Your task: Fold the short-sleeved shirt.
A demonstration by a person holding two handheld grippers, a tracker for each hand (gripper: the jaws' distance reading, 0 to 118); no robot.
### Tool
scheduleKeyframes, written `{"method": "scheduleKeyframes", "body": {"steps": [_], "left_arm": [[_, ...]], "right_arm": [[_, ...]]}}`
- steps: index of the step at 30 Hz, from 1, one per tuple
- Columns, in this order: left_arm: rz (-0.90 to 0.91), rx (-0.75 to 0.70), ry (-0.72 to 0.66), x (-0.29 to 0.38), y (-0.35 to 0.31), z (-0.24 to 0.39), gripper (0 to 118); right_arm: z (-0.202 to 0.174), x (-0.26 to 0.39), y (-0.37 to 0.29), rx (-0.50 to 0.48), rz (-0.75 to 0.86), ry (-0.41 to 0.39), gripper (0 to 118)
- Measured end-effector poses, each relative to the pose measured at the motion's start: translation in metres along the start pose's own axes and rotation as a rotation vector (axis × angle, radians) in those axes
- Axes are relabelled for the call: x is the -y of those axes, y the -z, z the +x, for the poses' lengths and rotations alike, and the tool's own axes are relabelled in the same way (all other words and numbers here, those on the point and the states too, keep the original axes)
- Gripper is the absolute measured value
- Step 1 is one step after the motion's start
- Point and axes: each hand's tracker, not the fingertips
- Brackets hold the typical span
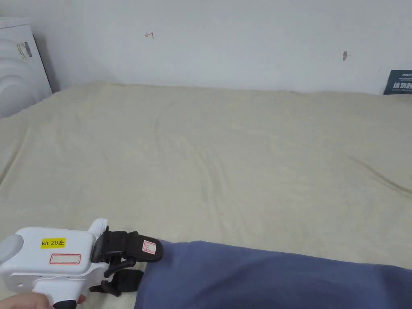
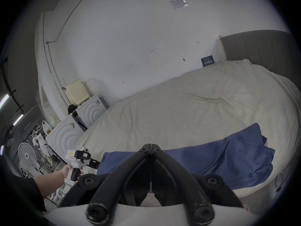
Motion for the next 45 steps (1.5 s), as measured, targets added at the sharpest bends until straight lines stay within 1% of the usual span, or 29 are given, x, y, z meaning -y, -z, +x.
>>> {"method": "scheduleKeyframes", "body": {"steps": [2, 4, 7, 8, 10, 11, 12, 13, 14, 15, 16, 17, 18, 22, 23, 26, 28, 29, 31, 34, 36, 37, 39, 42, 43, 44, 45], "left_arm": [[-0.027, 0.050, -0.034, 0.000, 0.014, -0.001, 118], [-0.055, 0.081, -0.024, -0.002, 0.031, 0.000, 118], [-0.092, -0.003, 0.056, -0.007, 0.045, 0.012, 118], [-0.081, -0.043, 0.045, -0.006, 0.047, 0.016, 118], [-0.063, -0.069, 0.033, -0.008, 0.044, 0.018, 116], [-0.066, -0.105, 0.053, -0.007, 0.044, 0.022, 108], [-0.065, -0.143, 0.085, -0.006, 0.044, 0.027, 72], [-0.054, -0.204, 0.130, -0.005, 0.043, 0.032, 20], [-0.031, -0.314, 0.156, -0.003, 0.044, 0.039, 6], [-0.045, -0.418, 0.157, -0.003, 0.049, 0.038, 6], [-0.056, -0.488, 0.160, -0.003, 0.049, 0.033, 6], [-0.041, -0.366, 0.082, 0.000, 0.048, 0.030, 6], [-0.024, -0.364, 0.086, 0.000, 0.048, 0.035, 6], [-0.079, -0.574, 0.283, -0.005, 0.064, 0.068, 6], [-0.097, -0.615, 0.313, -0.006, 0.066, 0.077, 6], [-0.100, -0.697, 0.344, -0.011, 0.055, 0.098, 6], [-0.079, -0.835, 0.378, -0.014, 0.043, 0.109, 6], [-0.067, -0.939, 0.403, -0.016, 0.037, 0.114, 6], [-0.045, -1.060, 0.403, -0.018, 0.025, 0.126, 6], [-0.044, -1.160, 0.412, -0.018, 0.031, 0.146, 6], [-0.051, -1.122, 0.426, -0.016, 0.050, 0.162, 6], [-0.069, -1.072, 0.454, -0.016, 0.064, 0.171, 6], [-0.122, -0.957, 0.452, -0.018, 0.100, 0.187, 6], [-0.204, -0.825, 0.460, -0.025, 0.163, 0.197, 6], [-0.238, -0.776, 0.455, -0.026, 0.187, 0.198, 10], [-0.264, -0.716, 0.465, -0.027, 0.209, 0.196, 28], [-0.296, -0.682, 0.460, -0.027, 0.224, 0.194, 75]], "right_arm": [[-0.005, 0.000, 0.003, 0.011, -0.007, -0.011, 0], [-0.004, 0.000, 0.006, 0.005, -0.011, -0.014, 0], [-0.007, 0.004, 0.013, 0.001, -0.033, -0.020, 0], [-0.006, 0.005, 0.015, 0.003, -0.043, -0.018, 0], [-0.007, 0.010, 0.017, -0.004, -0.057, -0.006, 0], [-0.005, 0.011, 0.017, -0.010, -0.064, -0.001, 0], [-0.004, 0.012, 0.018, -0.013, -0.069, 0.002, 0], [-0.005, 0.015, 0.018, -0.014, -0.073, 0.000, 0], [-0.004, 0.016, 0.018, -0.014, -0.079, -0.001, 0], [-0.003, 0.016, 0.018, -0.014, -0.082, -0.001, 0], [-0.001, 0.016, 0.018, -0.014, -0.086, -0.001, 0], [-0.003, 0.017, 0.017, -0.015, -0.088, -0.001, 0], [-0.002, 0.017, 0.017, -0.016, -0.090, -0.001, 0], [-0.002, 0.018, 0.014, -0.022, -0.090, -0.007, 0], [-0.002, 0.017, 0.015, -0.024, -0.092, -0.007, 0], [-0.001, 0.017, 0.018, -0.037, -0.099, -0.006, 0], [0.000, 0.017, 0.021, -0.049, -0.099, -0.001, 0], [-0.001, 0.018, 0.022, -0.055, -0.096, 0.001, 0], [0.000, 0.018, 0.022, -0.072, -0.089, 0.011, 0], [0.001, 0.018, 0.020, -0.086, -0.085, 0.015, 0], [0.003, 0.018, 0.018, -0.087, -0.083, 0.008, 0], [0.001, 0.018, 0.017, -0.084, -0.081, 0.003, 0], [0.003, 0.019, 0.015, -0.082, -0.082, 0.004, 0], [0.006, 0.023, 0.008, -0.090, -0.076, 0.033, 0], [0.008, 0.025, 0.004, -0.095, -0.073, 0.043, 0], [0.010, 0.025, 0.001, -0.095, -0.071, 0.050, 0], [0.011, 0.026, -0.001, -0.092, -0.070, 0.054, 0]]}}
